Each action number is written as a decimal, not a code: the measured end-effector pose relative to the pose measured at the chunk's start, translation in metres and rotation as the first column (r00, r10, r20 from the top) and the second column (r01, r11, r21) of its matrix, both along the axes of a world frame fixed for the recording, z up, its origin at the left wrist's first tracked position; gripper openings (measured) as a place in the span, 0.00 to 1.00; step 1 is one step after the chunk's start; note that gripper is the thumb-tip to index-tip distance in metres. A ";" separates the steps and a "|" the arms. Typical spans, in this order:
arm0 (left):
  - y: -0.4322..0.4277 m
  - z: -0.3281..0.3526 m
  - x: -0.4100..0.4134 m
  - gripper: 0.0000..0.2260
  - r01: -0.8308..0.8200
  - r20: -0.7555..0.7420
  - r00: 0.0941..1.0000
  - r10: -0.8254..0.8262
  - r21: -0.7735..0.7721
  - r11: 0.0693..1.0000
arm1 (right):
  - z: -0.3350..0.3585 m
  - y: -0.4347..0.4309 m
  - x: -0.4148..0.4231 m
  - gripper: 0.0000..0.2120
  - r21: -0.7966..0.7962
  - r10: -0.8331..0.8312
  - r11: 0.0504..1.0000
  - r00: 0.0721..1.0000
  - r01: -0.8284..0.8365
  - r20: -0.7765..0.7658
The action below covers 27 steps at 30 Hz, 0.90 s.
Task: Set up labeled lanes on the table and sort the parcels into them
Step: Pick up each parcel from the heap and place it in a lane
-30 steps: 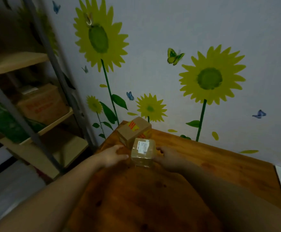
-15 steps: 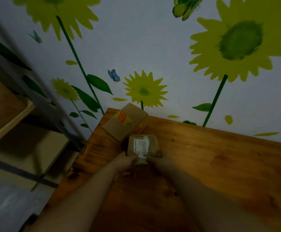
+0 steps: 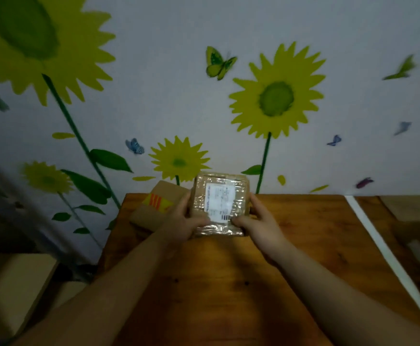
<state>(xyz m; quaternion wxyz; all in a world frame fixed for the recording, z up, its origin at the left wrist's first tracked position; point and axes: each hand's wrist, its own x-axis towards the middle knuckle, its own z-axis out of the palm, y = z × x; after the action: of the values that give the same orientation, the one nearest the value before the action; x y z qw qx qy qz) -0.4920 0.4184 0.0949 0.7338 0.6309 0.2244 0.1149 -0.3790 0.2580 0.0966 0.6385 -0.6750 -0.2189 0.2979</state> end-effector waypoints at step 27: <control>-0.557 0.077 0.126 0.26 0.721 0.067 0.684 -0.727 0.096 0.687 | 0.079 -0.580 -0.013 0.31 0.090 -0.714 0.698 0.679 0.711 0.172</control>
<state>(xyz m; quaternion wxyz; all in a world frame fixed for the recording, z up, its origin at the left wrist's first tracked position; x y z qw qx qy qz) -0.3660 -0.1383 0.1724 0.7100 0.6839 -0.0834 -0.1457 -0.3918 -0.3219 0.1751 0.6847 -0.7276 -0.0027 -0.0425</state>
